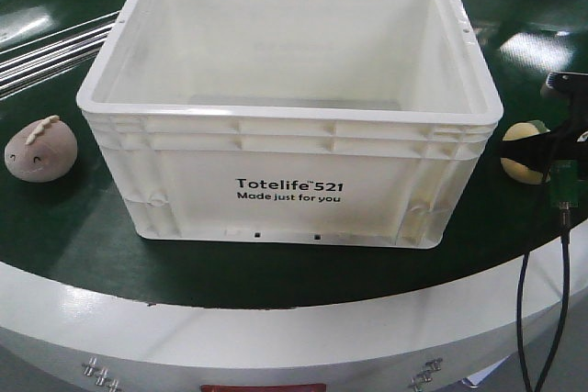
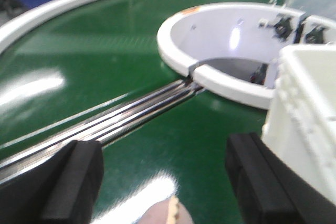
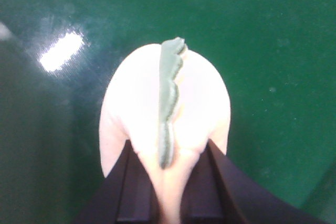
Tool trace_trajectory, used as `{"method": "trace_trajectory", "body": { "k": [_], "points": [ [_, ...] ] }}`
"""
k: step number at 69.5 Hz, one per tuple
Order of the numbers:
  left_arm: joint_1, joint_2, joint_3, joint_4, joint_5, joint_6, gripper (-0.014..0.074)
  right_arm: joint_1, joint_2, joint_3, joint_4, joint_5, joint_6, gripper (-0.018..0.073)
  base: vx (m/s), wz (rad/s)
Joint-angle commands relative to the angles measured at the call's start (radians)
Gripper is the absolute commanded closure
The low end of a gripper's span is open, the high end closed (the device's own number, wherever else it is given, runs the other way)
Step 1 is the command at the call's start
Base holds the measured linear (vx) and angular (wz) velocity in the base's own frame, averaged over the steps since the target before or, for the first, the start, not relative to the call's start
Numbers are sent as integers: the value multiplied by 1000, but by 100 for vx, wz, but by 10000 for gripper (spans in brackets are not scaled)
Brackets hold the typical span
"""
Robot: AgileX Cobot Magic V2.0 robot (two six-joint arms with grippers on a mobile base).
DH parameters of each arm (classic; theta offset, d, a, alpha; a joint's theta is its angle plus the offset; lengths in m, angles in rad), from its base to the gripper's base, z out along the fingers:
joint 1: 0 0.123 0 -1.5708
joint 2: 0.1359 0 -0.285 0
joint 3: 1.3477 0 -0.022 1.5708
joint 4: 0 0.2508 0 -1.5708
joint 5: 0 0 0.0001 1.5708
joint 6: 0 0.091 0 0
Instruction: Place moving items into box and shelve
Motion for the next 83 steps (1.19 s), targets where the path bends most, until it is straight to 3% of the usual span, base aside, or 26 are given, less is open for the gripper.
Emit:
{"method": "trace_trajectory", "body": {
  "k": [1, 41, 57, 65, 72, 80, 83],
  "points": [
    [19, 51, -35, -2, -108, -20, 22, -6, -33, -25, -9, -9, -18, 566, 0, 0],
    [23, 494, -35, -2, -223, -19, 23, -6, -33, -25, -9, -3, -18, 566, 0, 0],
    [23, 591, -35, -2, -257, -19, 89, -6, -33, -25, -9, -2, -18, 566, 0, 0],
    [23, 628, -35, -2, -241, -19, 173, -6, -33, -25, -9, 1, -18, 566, 0, 0],
    [23, 644, -35, -2, -211, -19, 325, -6, -33, -25, -9, 1, -18, 566, 0, 0],
    [23, 640, -33, -2, -204, -19, 587, -6, -33, -25, -9, 1, -18, 566, 0, 0],
    [23, 638, -33, -2, -207, -19, 606, -6, -33, -25, -9, -1, -18, 566, 0, 0]
  ]
}}
